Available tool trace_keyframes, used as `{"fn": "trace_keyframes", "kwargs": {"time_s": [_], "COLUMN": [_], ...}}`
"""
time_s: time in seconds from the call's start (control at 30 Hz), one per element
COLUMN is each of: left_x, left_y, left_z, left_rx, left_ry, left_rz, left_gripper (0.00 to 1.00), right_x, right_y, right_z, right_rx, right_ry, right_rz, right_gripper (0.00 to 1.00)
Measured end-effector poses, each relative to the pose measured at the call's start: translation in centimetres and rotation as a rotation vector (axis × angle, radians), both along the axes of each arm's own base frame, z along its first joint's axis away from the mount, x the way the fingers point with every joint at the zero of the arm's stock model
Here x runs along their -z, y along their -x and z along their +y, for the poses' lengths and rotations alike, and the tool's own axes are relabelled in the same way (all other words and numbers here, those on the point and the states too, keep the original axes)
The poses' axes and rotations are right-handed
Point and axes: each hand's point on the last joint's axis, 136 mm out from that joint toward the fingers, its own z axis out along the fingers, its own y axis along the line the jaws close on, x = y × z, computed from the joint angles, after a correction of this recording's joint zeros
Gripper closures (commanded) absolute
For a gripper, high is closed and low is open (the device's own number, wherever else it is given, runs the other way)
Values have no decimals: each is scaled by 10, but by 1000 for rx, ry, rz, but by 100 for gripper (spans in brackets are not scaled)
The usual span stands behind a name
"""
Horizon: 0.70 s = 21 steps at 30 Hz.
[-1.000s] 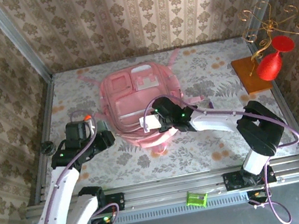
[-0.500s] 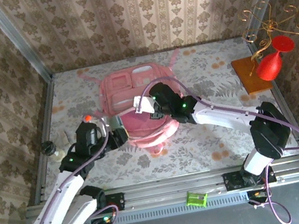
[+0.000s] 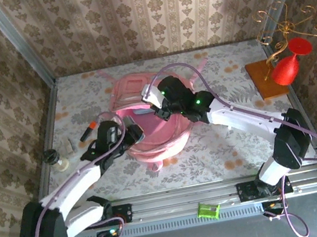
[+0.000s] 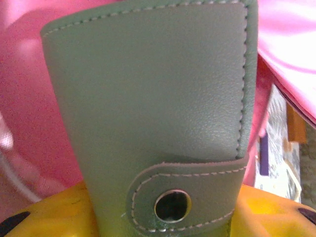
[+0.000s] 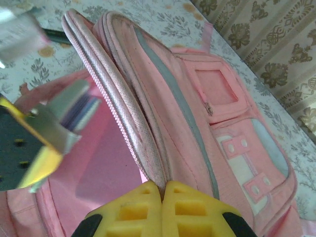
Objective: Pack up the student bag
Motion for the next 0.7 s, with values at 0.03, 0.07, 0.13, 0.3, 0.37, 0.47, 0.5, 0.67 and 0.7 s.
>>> {"fn": "trace_keyframes", "kwargs": {"time_s": [0.03,0.07,0.13,0.3,0.37,0.47,0.5,0.67,0.7], "left_x": [2,4,4,-3,-13,-21,-21,-29,-32], "left_y": [-7,-14,-27,-57,-64,-66,-65,-46,-40], "left_z": [-2,-4,-8,-19,-24,-25,-25,-18,-16], "left_rx": [-19,-42,-76,-119,-114,-100,-97,-52,-40], "left_ry": [-2,-3,4,10,7,0,-4,-14,-15], "left_rz": [6,7,-4,-36,-59,-82,-82,-97,-103], "left_gripper": [45,45,40,6,1,0,0,1,2], "right_x": [-2,-3,-6,-8,-9,-12,-13,-10,-9], "right_y": [-1,-1,-3,-9,-11,-15,-16,-19,-19], "right_z": [-2,-3,-5,-9,-12,-17,-18,-23,-25], "right_rx": [4,6,6,10,14,22,23,24,26], "right_ry": [-10,-23,-45,-89,-102,-119,-124,-133,-132], "right_rz": [4,11,19,28,25,18,16,20,21], "right_gripper": [100,100,100,100,100,100,100,100,100]}}
